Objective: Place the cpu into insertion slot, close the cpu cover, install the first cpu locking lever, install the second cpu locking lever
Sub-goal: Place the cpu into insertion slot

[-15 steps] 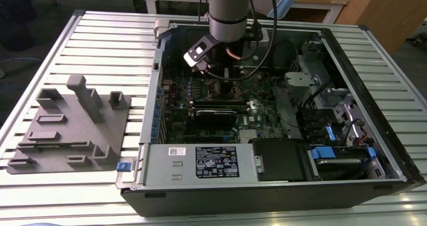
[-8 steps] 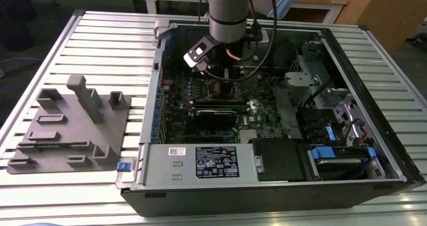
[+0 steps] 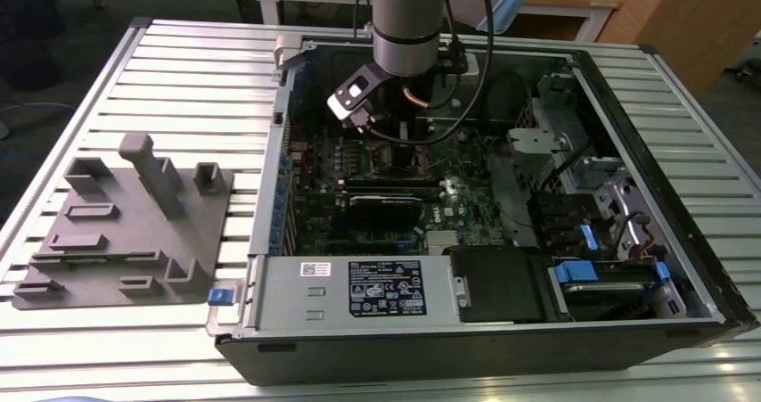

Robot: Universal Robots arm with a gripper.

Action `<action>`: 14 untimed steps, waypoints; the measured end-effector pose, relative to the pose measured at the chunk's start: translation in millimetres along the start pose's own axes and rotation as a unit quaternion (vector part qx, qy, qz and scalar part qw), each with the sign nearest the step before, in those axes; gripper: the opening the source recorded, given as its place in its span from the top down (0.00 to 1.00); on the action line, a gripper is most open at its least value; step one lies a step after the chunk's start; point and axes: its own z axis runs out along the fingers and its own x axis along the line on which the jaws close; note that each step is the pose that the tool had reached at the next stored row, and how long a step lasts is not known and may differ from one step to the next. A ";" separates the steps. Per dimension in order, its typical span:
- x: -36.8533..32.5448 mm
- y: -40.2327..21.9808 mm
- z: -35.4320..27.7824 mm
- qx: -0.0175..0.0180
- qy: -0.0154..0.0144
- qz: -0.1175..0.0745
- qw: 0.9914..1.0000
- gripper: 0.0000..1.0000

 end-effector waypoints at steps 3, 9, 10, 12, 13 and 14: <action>0.1 0.0 0.3 0.000 0.000 -0.001 1.000 0.46; 0.0 0.0 0.5 0.000 0.001 -0.012 1.000 0.46; 0.1 -0.1 0.5 0.000 0.001 -0.012 1.000 0.46; 0.1 -0.1 0.5 0.000 0.001 -0.012 1.000 0.46; 0.0 -0.1 0.5 0.000 0.001 -0.012 1.000 0.46; 0.0 -0.1 0.5 0.000 0.001 -0.012 1.000 0.46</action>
